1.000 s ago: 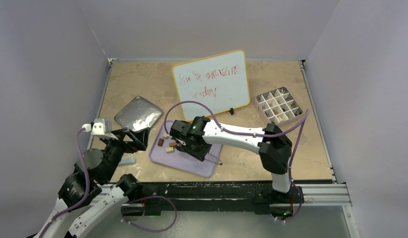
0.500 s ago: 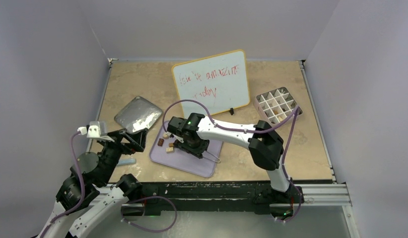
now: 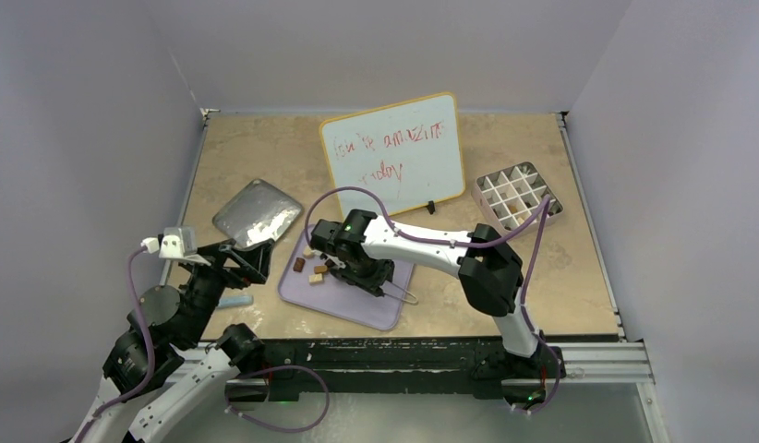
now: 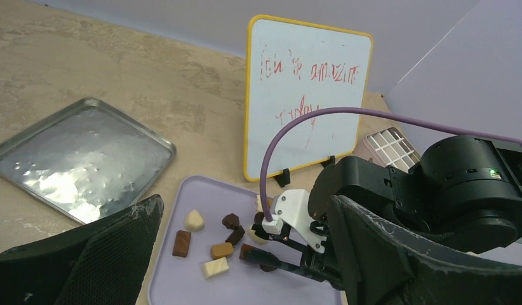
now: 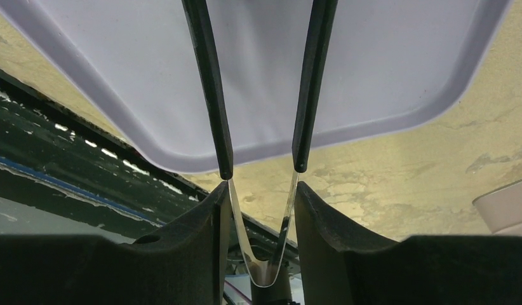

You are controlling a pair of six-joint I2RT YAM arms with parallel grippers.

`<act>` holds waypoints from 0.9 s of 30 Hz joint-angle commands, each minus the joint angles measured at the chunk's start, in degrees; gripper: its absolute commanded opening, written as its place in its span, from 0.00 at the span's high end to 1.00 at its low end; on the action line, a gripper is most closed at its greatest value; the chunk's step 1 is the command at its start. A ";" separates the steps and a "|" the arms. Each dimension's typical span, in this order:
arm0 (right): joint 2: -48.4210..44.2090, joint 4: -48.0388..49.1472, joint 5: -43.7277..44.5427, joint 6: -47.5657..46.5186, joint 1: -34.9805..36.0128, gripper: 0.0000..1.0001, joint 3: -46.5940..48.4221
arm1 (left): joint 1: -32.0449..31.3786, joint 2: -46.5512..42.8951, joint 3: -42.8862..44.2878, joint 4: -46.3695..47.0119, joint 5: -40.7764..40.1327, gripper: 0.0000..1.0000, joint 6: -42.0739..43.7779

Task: Pack the chocolate
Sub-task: Pick up the fake chocolate from the plate.

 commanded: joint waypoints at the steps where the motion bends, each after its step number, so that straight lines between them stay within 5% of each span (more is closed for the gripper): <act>1: -1.28 -3.99 0.06 -0.28 -0.02 0.59 3.34 | -0.08 -0.81 0.07 1.97 0.45 0.00 0.22; 27: 3.12 -10.20 -2.26 -1.37 1.56 0.60 8.34 | -0.04 -2.13 0.15 1.71 -0.85 0.00 0.00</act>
